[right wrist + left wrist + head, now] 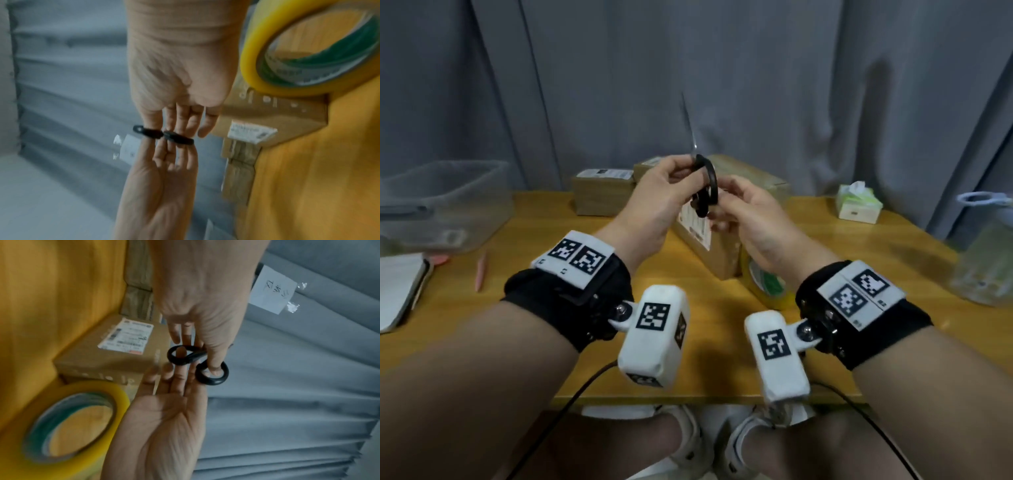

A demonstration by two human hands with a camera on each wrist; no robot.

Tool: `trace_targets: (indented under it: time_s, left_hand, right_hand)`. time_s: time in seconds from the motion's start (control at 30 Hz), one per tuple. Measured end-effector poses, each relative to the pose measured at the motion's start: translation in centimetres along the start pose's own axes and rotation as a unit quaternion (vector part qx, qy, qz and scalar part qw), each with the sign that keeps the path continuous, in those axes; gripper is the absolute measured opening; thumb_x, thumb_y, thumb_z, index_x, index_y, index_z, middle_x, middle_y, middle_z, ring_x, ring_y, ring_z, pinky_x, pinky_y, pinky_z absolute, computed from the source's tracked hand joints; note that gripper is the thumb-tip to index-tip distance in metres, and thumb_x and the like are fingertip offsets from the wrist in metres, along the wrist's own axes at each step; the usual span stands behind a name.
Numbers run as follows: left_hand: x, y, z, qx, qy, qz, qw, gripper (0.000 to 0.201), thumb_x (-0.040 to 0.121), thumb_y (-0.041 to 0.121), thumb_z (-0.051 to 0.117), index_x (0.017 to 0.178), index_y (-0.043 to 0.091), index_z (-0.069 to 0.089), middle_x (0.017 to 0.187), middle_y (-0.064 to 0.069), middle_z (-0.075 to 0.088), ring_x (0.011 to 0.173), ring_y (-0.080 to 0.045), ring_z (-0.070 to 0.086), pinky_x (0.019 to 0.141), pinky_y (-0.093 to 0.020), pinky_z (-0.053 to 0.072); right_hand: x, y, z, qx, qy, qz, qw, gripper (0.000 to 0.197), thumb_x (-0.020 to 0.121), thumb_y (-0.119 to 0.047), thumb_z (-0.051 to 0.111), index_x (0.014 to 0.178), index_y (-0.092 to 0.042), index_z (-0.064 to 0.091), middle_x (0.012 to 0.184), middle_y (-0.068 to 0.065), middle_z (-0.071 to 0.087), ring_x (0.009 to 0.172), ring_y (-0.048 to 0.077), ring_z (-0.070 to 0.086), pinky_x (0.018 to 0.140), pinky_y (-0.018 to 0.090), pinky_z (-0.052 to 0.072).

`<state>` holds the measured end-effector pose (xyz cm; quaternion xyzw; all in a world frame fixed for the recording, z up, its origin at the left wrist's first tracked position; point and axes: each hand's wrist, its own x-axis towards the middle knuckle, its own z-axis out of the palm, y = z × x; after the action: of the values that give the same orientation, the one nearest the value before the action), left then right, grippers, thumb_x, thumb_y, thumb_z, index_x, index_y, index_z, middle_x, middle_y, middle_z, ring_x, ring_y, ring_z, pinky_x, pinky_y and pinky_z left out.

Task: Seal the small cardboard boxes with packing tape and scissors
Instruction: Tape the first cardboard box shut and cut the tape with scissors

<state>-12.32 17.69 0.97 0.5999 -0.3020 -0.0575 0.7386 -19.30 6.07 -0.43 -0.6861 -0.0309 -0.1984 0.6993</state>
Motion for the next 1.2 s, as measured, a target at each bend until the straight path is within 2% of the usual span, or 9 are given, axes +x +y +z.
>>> trace_targets:
  time_s: [0.23, 0.3, 0.4, 0.53, 0.67, 0.87, 1.0, 1.1, 1.2]
  left_hand:
    - [1.7, 0.7, 4.6, 0.171, -0.117, -0.001, 0.978, 0.035, 0.093, 0.011, 0.05, 0.126, 0.014, 0.061, 0.126, 0.0, 0.06, 0.103, 0.0, 0.055, 0.076, 0.001, 0.039]
    - [3.0, -0.5, 4.5, 0.348, -0.035, 0.023, 0.937, 0.04, 0.094, 0.022, 0.048, 0.134, 0.021, 0.053, 0.14, -0.005, 0.045, 0.125, -0.016, 0.043, 0.104, -0.015, 0.033]
    - [4.3, -2.9, 4.4, 0.477, -0.04, -0.078, 0.875, 0.065, 0.089, 0.056, 0.05, 0.146, 0.032, 0.03, 0.15, -0.017, 0.019, 0.136, -0.037, 0.028, 0.112, -0.037, 0.025]
    - [6.1, -5.9, 4.1, 0.452, -0.071, -0.025, 0.889, 0.058, 0.09, 0.047, 0.055, 0.143, 0.028, 0.037, 0.147, -0.019, 0.032, 0.138, -0.031, 0.029, 0.112, -0.036, 0.029]
    - [7.6, -6.3, 2.0, 0.355, -0.157, 0.013, 0.922, 0.042, 0.096, 0.03, 0.052, 0.138, 0.026, 0.047, 0.134, 0.001, 0.053, 0.123, -0.014, 0.05, 0.104, -0.034, 0.042]
    - [9.0, -6.1, 2.6, 0.389, -0.105, 0.006, 0.915, 0.043, 0.092, 0.031, 0.058, 0.129, 0.013, 0.047, 0.118, -0.004, 0.061, 0.108, -0.018, 0.058, 0.091, -0.033, 0.048]
    - [7.1, -6.6, 3.8, 0.357, -0.047, -0.112, 0.926, 0.045, 0.084, 0.052, 0.061, 0.077, 0.009, 0.054, 0.073, -0.006, 0.058, 0.062, -0.016, 0.054, 0.054, -0.024, 0.042]
    - [4.9, -6.3, 5.1, 0.204, -0.08, -0.24, 0.946, 0.034, 0.087, 0.043, 0.062, 0.094, 0.01, 0.063, 0.084, 0.0, 0.062, 0.076, -0.015, 0.057, 0.056, -0.02, 0.044]
    - [4.3, -6.5, 6.0, 0.13, -0.031, -0.238, 0.962, 0.03, 0.092, 0.024, 0.06, 0.113, 0.003, 0.062, 0.11, -0.005, 0.061, 0.107, -0.022, 0.053, 0.084, -0.025, 0.038]
  right_hand:
    - [0.0, -2.8, -8.2, -0.124, 0.008, 0.008, 0.992, 0.047, 0.079, 0.017, 0.058, 0.116, -0.012, 0.062, 0.09, 0.003, 0.068, 0.077, 0.003, 0.064, 0.068, 0.015, 0.049]
    - [0.6, -3.3, -10.0, -0.177, 0.078, 0.002, 0.981, 0.049, 0.08, 0.016, 0.057, 0.122, -0.009, 0.06, 0.103, 0.004, 0.069, 0.09, 0.003, 0.063, 0.071, 0.008, 0.048]
    - [2.2, -3.2, -12.1, -0.277, 0.157, -0.01, 0.948, 0.043, 0.083, 0.002, 0.065, 0.121, -0.015, 0.055, 0.101, 0.0, 0.063, 0.095, 0.011, 0.06, 0.069, 0.008, 0.045]
    - [4.1, -2.5, -13.2, -0.43, 0.182, -0.011, 0.884, 0.038, 0.079, -0.038, 0.076, 0.102, -0.021, 0.052, 0.095, -0.005, 0.065, 0.094, 0.021, 0.062, 0.081, 0.039, 0.05]
    - [5.2, -2.9, -12.9, -0.501, 0.133, -0.065, 0.852, 0.043, 0.081, -0.038, 0.075, 0.112, -0.021, 0.05, 0.095, -0.008, 0.061, 0.091, 0.018, 0.058, 0.074, 0.031, 0.044]
    - [8.0, -1.6, -11.7, -0.468, -0.012, -0.011, 0.884, 0.049, 0.076, -0.026, 0.079, 0.113, -0.011, 0.05, 0.1, 0.003, 0.067, 0.095, 0.021, 0.062, 0.089, 0.032, 0.046]
    - [7.7, -0.4, -11.8, -0.375, 0.034, 0.002, 0.927, 0.041, 0.078, -0.02, 0.079, 0.107, -0.014, 0.051, 0.095, 0.002, 0.065, 0.086, 0.014, 0.058, 0.078, 0.021, 0.045]
    - [7.8, -0.2, -11.4, -0.411, 0.054, 0.004, 0.91, 0.041, 0.076, -0.024, 0.08, 0.102, -0.017, 0.05, 0.097, 0.003, 0.066, 0.087, 0.016, 0.06, 0.075, 0.022, 0.044]
    - [7.5, -0.2, -10.7, -0.448, 0.086, 0.006, 0.89, 0.042, 0.076, -0.03, 0.08, 0.102, -0.021, 0.048, 0.096, -0.001, 0.065, 0.091, 0.017, 0.061, 0.077, 0.025, 0.045]
